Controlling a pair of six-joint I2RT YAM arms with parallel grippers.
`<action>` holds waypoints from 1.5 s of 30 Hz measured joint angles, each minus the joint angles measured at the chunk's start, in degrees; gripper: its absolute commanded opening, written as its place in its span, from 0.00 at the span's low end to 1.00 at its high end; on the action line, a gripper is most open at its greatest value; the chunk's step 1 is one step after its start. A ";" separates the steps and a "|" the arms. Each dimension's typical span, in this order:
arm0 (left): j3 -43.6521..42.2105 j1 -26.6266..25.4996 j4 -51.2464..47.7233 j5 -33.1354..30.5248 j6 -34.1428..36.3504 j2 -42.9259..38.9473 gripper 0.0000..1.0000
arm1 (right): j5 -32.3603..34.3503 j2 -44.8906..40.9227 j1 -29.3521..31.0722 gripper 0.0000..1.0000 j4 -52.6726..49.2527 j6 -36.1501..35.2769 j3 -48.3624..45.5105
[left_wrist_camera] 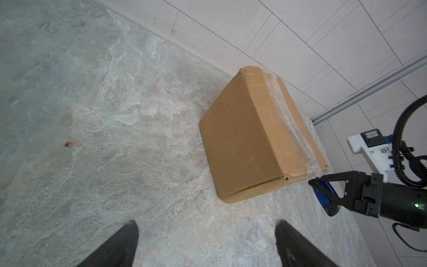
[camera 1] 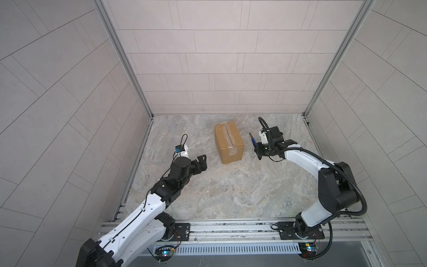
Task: Unpack the express box
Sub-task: 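Withdraw the knife from the box with the right gripper while the left releases, then lower the blue knife onto the table beside the box and open the right gripper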
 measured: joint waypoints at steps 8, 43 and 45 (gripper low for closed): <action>-0.87 0.00 -1.22 -1.05 -1.29 -1.27 0.95 | -1.81 9.25 -2.27 0.00 6.86 0.09 0.13; -0.87 0.00 -1.53 -2.01 -2.08 -1.29 0.96 | 6.99 12.92 -1.53 0.29 11.43 -0.17 -0.44; -0.87 0.00 -1.53 -2.01 -2.08 -1.29 0.96 | 7.04 12.83 -1.51 0.33 11.39 -0.42 -0.42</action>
